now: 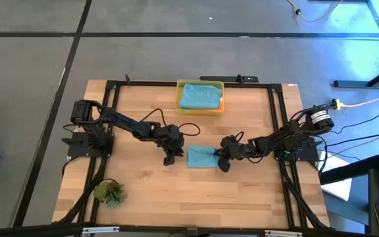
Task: Fold microfiber towels
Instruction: Fold the blue microfiber cloth, then put the blue microfiber cloth into the yellow bin
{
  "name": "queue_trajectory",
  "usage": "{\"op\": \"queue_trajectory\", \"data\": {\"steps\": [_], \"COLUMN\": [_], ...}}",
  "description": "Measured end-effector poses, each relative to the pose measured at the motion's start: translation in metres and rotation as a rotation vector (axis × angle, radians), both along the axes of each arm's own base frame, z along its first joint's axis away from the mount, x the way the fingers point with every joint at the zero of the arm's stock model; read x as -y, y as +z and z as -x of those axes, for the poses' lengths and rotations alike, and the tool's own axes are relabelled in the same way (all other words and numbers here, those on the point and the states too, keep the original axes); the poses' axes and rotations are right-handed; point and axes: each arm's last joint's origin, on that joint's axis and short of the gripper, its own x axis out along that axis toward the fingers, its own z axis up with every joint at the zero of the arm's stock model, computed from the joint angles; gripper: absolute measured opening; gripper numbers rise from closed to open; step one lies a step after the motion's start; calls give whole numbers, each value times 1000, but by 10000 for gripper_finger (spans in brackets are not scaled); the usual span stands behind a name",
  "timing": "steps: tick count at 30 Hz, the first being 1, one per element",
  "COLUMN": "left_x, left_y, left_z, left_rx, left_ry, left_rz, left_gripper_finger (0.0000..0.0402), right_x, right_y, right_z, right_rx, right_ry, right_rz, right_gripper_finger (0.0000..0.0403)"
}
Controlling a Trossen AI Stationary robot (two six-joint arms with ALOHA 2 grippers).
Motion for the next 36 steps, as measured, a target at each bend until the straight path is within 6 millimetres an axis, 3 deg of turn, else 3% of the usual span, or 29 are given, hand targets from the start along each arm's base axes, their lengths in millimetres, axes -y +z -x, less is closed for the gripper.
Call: {"op": "queue_trajectory", "data": {"steps": [9,15,20,27,36], "left_x": [8,29,59,80,77], "left_y": [17,40,48,29,10], "left_z": [1,4,-3,-7,-12], "left_rx": [48,144,302,316,267], "left_ry": [-1,-13,-63,-73,-39], "left_rz": [-7,-73,-97,-181,-195], "left_gripper_finger": [93,93,93,93,93], "right_x": [-1,-1,-1,2,6], "right_y": [2,3,7,30,56], "right_z": [-2,-2,-2,7,23], "right_rx": [29,35,52,50,43], "right_ry": [-5,-5,-5,-3,57], "right_rz": [-38,-35,-37,-23,97], "right_gripper_finger": [19,68,91,95,96]}}
